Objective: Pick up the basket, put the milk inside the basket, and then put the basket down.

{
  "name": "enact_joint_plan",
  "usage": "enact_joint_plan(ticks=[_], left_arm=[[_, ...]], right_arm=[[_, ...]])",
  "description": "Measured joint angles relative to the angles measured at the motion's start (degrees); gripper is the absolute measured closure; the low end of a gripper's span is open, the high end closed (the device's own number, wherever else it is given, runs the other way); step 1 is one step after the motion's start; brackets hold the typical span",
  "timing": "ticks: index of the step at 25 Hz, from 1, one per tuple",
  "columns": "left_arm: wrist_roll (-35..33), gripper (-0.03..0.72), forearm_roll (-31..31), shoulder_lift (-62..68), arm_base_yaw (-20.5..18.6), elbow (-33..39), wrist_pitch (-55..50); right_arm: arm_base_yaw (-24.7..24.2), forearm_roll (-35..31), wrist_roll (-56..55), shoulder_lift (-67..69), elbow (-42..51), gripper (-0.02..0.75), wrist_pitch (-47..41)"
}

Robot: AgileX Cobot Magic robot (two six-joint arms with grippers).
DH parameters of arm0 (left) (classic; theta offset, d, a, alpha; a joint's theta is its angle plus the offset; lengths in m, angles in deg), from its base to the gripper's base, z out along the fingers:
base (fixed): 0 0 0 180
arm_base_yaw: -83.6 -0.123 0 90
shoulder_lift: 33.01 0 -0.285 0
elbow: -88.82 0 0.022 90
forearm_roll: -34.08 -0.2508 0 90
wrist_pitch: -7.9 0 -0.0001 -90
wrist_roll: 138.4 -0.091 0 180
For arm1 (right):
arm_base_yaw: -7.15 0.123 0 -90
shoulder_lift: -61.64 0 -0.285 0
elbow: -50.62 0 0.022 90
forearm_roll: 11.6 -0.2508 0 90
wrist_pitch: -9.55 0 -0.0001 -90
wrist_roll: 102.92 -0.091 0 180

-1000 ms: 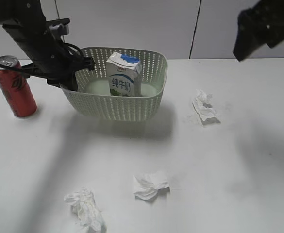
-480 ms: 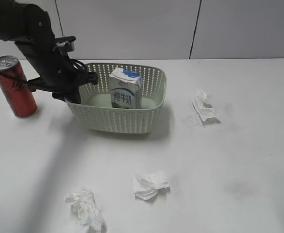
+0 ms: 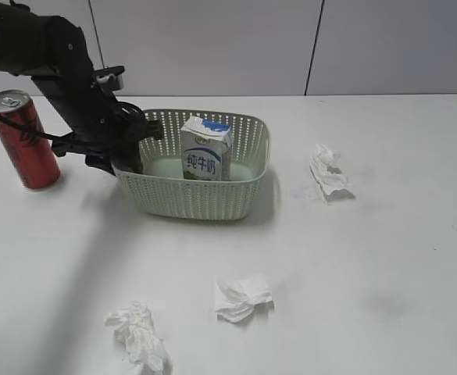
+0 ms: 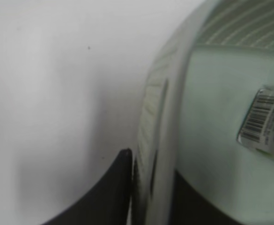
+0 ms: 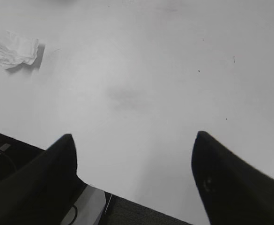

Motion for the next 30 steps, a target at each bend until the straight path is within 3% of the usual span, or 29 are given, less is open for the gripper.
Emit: enact_joint_plan(ticks=[4,7,22,30], left_arm=[[0.00,0.189,0.26,-0.57,0.00,-0.04,-1.69],[0.05,0.083,0.37,-2.39,0.00,-0.04,-3.32],[-1.36,0.083,-0.15,-29.47,0.09,-0.04,-23.42],[-3.25,0.097,-5.34,-44.44,0.09,0.19,-28.03]], right_arm=[[0.00,-0.06,-0.01,0.00,0.05,0.158,0.00],[0.00,-0.11,-0.06,0.00,0.05,0.158,0.06],[0.00,-0.11,-0.13,-1.26,0.13,0.130,0.26],[0.00,-0.11,-0.19,-14.76,7.27,0.129,-0.37]])
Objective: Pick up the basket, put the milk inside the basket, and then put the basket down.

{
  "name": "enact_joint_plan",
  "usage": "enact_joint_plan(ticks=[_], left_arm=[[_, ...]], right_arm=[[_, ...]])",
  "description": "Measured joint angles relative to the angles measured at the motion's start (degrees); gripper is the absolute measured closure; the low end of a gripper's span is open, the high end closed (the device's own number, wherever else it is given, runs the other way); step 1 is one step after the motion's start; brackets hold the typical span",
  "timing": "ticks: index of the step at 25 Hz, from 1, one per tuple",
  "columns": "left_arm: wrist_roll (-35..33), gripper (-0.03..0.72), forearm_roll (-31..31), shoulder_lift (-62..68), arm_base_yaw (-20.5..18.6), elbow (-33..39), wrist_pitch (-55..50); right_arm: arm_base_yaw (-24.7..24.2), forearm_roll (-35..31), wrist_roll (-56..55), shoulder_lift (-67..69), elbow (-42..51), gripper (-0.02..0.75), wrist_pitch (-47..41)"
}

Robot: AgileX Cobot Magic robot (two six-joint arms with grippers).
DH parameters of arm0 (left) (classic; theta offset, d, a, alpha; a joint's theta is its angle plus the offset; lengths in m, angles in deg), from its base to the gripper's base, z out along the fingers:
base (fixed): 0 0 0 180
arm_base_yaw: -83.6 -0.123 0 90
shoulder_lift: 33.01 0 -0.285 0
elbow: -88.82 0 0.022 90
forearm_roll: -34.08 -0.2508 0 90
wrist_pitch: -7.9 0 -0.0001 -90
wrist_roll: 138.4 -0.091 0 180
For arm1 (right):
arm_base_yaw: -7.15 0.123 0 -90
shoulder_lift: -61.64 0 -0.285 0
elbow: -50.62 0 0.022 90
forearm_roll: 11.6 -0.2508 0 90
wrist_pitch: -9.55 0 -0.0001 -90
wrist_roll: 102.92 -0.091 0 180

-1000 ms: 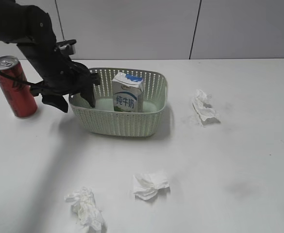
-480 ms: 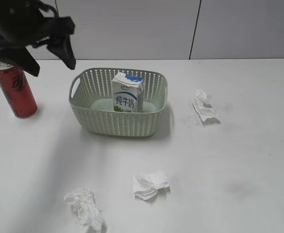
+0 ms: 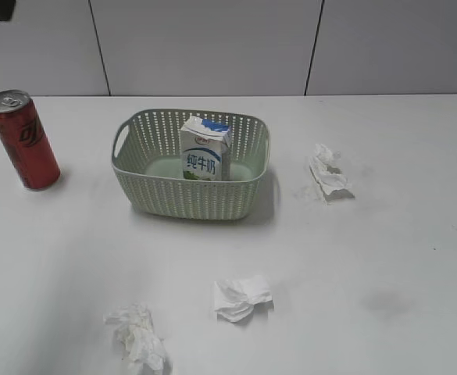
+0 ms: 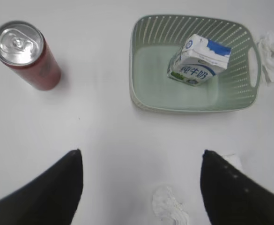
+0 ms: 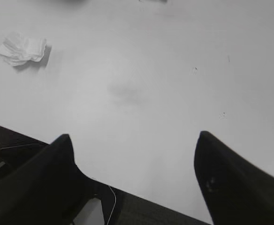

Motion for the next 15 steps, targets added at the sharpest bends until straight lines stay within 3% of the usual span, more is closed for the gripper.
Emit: enact_joint_plan(ticks=[5,15], left_arm=[[-0.89,0.099,-1.03,-10.73,0.00,6.49,-0.02],[-4.18,0.099,-2.57,-37.96,0.00,37.98,1.60]], right_arm=[[0.00,0.64,0.00,-12.19,6.02,0.129,-1.62],[0.00,1.98,-0.19,-29.89,15.16,0.137,-3.45]])
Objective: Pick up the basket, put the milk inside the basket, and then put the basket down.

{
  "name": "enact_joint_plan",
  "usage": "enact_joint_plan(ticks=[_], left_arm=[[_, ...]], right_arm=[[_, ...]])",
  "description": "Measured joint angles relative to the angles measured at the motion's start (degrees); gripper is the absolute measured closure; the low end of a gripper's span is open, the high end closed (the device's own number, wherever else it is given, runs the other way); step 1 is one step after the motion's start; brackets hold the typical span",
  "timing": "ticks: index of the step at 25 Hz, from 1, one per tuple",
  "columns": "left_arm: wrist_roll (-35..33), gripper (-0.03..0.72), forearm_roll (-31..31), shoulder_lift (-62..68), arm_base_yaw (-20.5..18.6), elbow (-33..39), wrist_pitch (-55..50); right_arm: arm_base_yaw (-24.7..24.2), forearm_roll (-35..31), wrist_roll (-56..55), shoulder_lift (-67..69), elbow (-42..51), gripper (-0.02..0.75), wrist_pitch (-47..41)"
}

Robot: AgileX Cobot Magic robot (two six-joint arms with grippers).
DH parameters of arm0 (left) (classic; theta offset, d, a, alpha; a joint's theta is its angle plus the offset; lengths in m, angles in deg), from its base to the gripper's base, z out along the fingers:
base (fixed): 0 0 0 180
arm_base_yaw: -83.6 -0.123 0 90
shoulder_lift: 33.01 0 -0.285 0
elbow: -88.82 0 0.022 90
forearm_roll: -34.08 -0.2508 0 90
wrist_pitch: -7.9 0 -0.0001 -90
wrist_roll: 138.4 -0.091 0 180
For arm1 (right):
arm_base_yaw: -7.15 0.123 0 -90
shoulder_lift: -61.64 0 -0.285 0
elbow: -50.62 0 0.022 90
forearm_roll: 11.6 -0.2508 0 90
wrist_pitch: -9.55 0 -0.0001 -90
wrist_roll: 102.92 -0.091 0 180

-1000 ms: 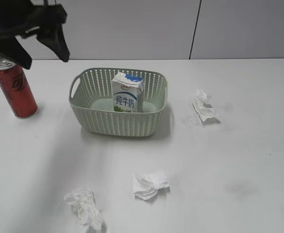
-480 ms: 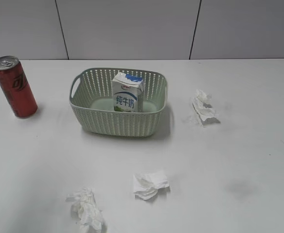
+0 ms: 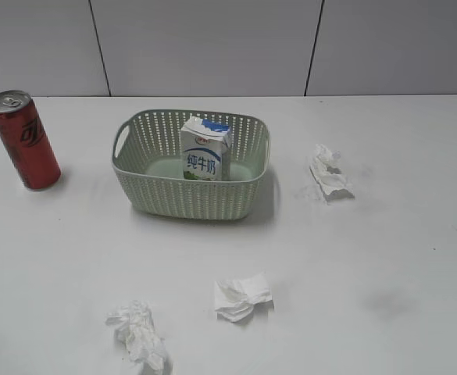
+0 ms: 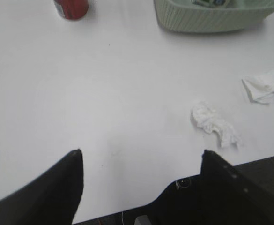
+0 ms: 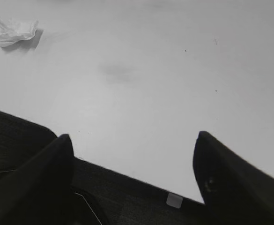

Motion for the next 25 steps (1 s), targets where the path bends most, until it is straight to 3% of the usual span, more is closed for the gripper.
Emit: enact_joint_plan(ticks=[3,7,16,25], left_arm=[[-0.50,0.099,-0.30,-8.29,0.00,9.02,2.40],[-1.30,0.099,-0.37,-17.25,0.00,15.55,6.23],[-6.54,0.099,0.51,-20.25,0.00,15.93,7.64],[-7.23,0.104,0.78,-20.25,0.00,15.93,7.64]], right_arm=[[0.00,0.05,0.00,-2.09,0.41,0.142,0.52],[0.00,-0.01,0.00,-2.35,1.01,0.143,2.71],[0.00,-0.07,0.11,-2.51,3.25,0.144,8.87],[0.00,-0.12,0.16,-2.51,3.30,0.155,9.59]])
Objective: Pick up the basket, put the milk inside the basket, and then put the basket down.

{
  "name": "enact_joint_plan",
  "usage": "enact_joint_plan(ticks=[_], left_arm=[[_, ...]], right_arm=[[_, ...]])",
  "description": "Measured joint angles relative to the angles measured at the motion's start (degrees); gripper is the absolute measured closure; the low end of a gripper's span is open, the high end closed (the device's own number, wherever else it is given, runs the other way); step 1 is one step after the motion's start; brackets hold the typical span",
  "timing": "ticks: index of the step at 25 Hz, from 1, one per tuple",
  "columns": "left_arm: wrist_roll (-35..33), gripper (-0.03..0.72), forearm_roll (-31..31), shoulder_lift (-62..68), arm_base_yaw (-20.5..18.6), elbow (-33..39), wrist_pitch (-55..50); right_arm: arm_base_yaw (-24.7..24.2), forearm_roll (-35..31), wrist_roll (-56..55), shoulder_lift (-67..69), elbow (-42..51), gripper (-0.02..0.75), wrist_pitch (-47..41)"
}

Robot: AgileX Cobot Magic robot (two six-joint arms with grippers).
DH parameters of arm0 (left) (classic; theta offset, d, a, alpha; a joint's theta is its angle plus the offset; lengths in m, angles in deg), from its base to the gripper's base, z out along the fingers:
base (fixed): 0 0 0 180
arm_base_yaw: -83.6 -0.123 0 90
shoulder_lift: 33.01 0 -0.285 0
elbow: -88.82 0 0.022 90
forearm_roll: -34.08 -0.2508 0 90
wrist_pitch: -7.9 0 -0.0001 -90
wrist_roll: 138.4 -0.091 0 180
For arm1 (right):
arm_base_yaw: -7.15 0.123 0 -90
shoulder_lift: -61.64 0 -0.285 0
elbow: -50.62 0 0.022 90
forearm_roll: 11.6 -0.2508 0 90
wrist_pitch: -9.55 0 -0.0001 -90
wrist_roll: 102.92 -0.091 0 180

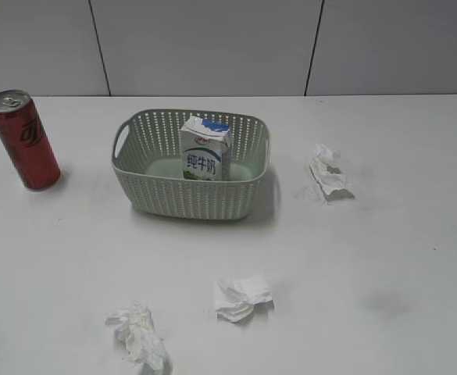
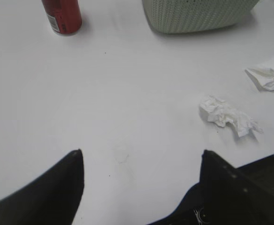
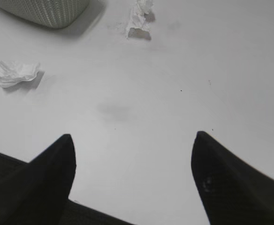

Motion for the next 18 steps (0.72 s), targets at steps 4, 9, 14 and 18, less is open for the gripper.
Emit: enact_joint_plan(ticks=[4,9,14,18], left_arm=[[0.00,0.111,0.05,0.00,0.00,0.00,0.00],[0.00,0.115,0.05,0.00,0.00,0.00,0.00],[0.00,0.117,0.11,-1.35,-4.43,0.00,0.07],[0.00,0.131,0.11,-5.43,-11.11,0.00,0.19]], right_arm=[[0.00,0.00,0.00,0.00,0.00,0.155,0.00],[0.00,0.00,0.05,0.00,0.06,0.156,0.00],[-1.28,-0.24,0.05,0.00,0.06,0.157,0.05],[-5.73,-0.33,0.05,-0.28,0.06,0.158,0.05]])
